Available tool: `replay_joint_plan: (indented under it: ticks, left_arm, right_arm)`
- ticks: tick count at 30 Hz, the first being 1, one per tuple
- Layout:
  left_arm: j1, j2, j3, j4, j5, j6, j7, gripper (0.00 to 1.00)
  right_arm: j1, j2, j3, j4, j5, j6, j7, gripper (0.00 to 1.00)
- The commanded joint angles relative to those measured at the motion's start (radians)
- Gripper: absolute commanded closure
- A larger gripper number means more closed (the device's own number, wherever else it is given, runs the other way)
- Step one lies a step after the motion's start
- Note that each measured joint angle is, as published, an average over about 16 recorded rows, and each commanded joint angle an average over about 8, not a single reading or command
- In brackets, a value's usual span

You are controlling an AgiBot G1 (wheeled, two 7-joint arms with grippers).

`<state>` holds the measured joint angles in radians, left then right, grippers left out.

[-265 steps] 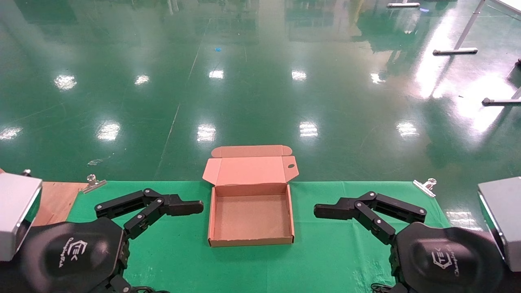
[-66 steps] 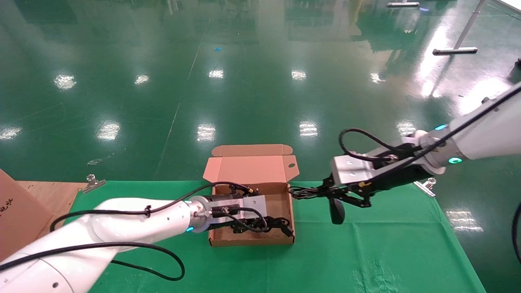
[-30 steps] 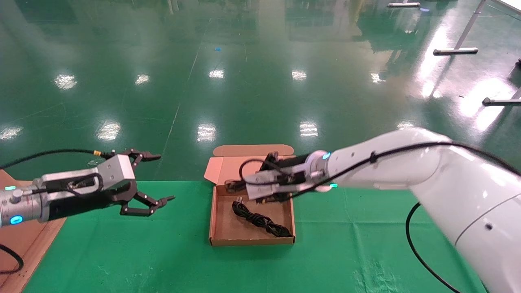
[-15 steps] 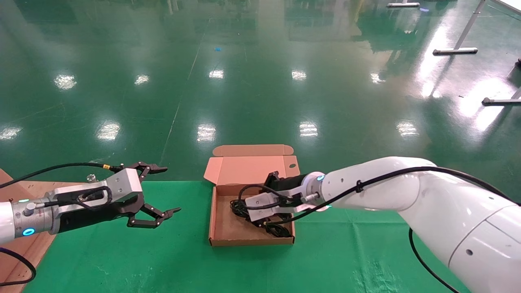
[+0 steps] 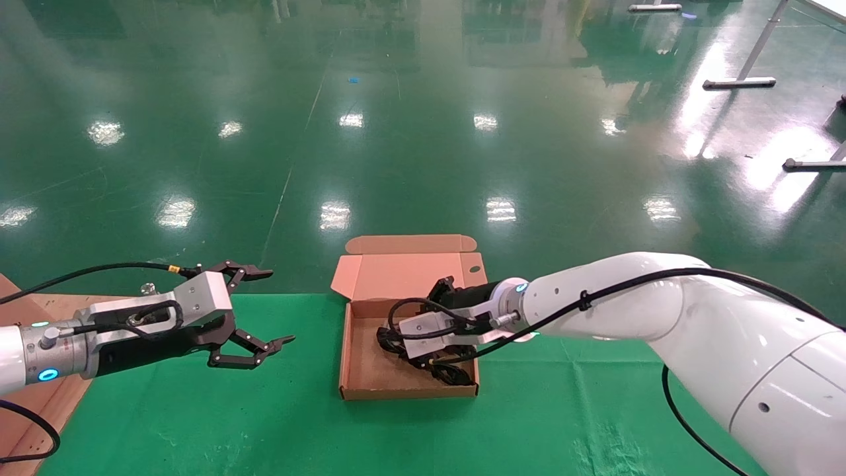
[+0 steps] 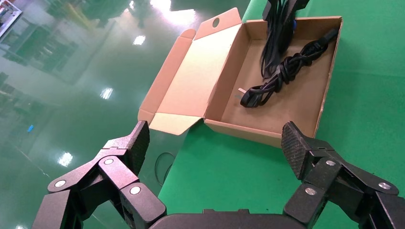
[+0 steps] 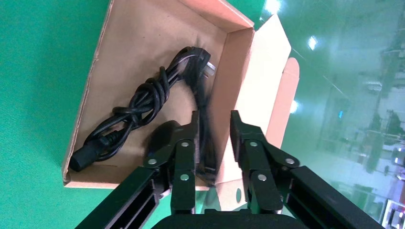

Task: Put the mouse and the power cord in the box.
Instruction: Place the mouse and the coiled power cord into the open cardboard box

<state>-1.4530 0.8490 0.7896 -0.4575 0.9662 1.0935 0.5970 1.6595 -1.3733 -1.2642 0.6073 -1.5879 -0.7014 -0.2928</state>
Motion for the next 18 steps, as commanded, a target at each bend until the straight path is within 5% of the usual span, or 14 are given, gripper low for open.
replay_joint_plan:
  ticks: [1,18]
  left_arm:
    - [0.0,0.0,0.0,-0.001,0.0,-0.001,0.0,0.0]
    - [0.045,-0.028,-0.06,-0.101,-0.026,0.046,-0.094,0.0]
  right_arm:
    - [0.0,0.0,0.003,-0.002,-0.001,-0.002,0.0,0.0]
    - [-0.052,0.07,0.099,0.057,0.077,-0.08,0.045,0.0]
